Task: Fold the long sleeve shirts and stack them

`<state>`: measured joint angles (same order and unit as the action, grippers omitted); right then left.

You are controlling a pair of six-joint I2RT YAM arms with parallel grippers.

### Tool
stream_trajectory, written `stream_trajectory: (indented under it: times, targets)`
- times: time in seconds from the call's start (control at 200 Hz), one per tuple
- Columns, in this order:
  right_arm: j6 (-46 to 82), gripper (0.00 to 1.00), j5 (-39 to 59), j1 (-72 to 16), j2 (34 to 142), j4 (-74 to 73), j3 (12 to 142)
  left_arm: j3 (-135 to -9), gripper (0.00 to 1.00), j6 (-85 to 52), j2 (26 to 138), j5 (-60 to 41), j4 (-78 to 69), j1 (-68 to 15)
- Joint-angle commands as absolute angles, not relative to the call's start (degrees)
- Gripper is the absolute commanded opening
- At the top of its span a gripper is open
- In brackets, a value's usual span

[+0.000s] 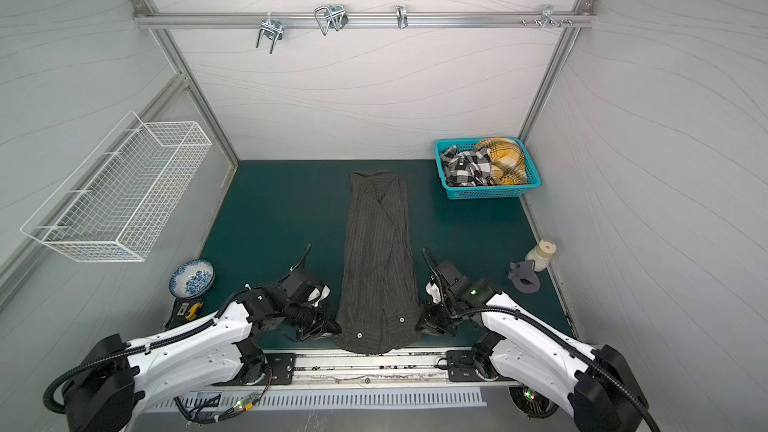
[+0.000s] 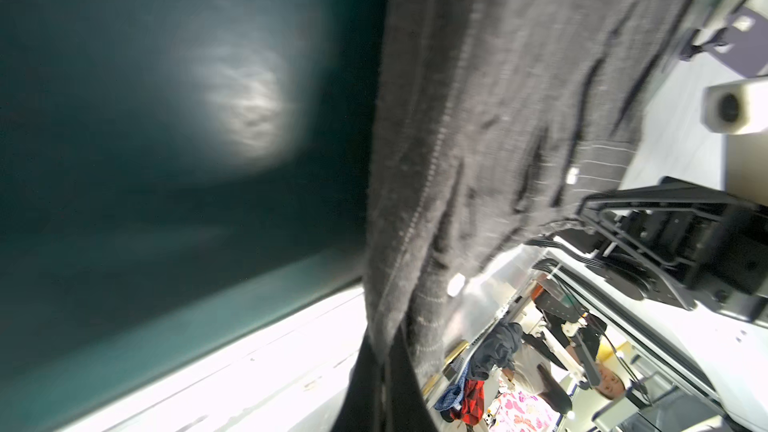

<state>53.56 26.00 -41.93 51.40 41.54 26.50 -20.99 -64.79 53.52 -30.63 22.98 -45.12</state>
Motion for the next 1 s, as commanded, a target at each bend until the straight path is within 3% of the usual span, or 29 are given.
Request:
stream_trajectory:
  times: [0.0,0.25,0.435,0.58,0.665,0.73,0.88,0.91,0.96,0.995]
  targets:
    - [54.53,0.0,23.77,-41.93,51.04,44.79,32.04,-25.24,0.0,-68.97,51.37,-27.02,19.27,-45.27]
    - [45.01,0.0,27.72,-30.55,66.58,44.2,51.26,-41.46,0.0,-64.88,59.45,-25.05,17.06,-33.26]
    - [39.09,0.0,32.36,-19.63,89.12,40.99,69.58,-63.26,0.0,-55.63,85.78,-30.74,16.18,-22.77]
    - [36.46,0.0,35.14,-16.57,112.81,43.32,92.62,-82.67,0.0,-53.02,108.29,-31.14,18.78,-17.0]
    - [36.4,0.36,37.43,-15.38,125.8,43.97,106.8,-96.1,0.01,-50.81,120.78,-29.87,24.58,-14.59]
    - [35.86,0.42,38.79,-14.35,134.21,45.87,117.89,-104.8,0.0,-49.33,127.76,-26.7,27.96,-12.97]
    - [34.79,0.71,38.41,-12.21,143.61,50.33,132.21,-122.2,0.08,-47.93,140.84,-27.79,37.91,-11.03]
    - [34.18,0.79,38.43,-11.95,143.89,51.48,132.38,-122.4,0.13,-47.46,141.06,-27.27,38.17,-11.05]
    - [32.15,0.81,36.96,-11.67,142.71,53.48,130.31,-118.92,0.23,-47.82,139.29,-27.92,35.05,-11.16]
    - [31.25,0.81,35.47,-11.72,140.04,52.53,126.04,-115.99,0.5,-48.19,137.5,-28.65,33.31,-11.16]
